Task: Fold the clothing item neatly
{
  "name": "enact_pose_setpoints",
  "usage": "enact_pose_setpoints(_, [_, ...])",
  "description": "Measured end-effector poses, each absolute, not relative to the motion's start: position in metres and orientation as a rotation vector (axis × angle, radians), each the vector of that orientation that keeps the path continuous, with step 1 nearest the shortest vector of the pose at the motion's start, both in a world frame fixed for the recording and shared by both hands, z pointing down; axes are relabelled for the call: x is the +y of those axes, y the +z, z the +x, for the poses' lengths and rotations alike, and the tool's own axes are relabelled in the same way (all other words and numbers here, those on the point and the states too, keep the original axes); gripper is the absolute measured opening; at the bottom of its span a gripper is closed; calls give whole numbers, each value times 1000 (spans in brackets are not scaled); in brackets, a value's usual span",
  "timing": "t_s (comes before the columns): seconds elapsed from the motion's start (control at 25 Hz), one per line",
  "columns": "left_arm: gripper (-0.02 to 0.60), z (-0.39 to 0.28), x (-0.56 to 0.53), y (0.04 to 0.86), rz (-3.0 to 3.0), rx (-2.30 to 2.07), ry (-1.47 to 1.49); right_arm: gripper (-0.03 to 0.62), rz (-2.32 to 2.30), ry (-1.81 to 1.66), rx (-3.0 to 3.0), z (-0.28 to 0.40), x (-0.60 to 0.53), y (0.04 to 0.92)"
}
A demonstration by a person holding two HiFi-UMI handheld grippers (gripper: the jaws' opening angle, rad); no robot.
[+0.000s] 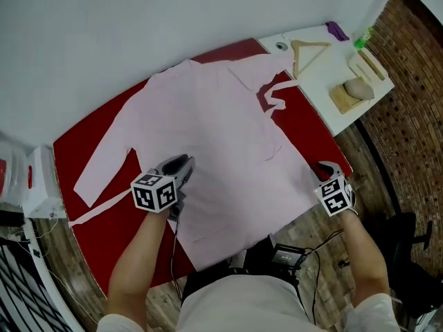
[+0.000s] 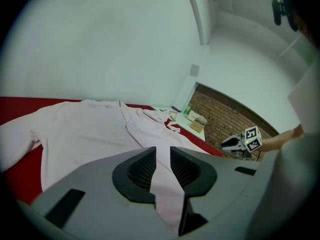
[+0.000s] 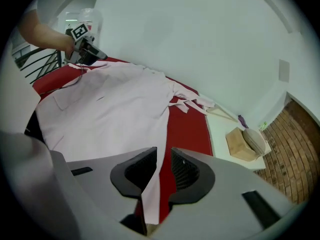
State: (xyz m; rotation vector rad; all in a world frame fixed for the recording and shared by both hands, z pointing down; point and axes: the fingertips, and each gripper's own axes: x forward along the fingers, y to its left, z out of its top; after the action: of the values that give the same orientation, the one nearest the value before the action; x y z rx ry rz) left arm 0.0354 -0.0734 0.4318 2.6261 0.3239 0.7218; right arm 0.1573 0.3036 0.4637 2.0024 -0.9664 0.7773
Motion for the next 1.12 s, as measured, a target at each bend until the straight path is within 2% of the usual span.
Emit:
enact_pose_setpoints(0.28, [86,60,-52,438,2612,220,724,89,1947,730,-1054,255,282,466])
enact_pose_setpoints(0.68, [87,112,-17,444,2613,170,778,91,1886,658,-1161,361,232,469])
enact_pose_setpoints(1.12, [87,165,-5,454,2596,129,799,91,2042,734,-1187,482,179,480])
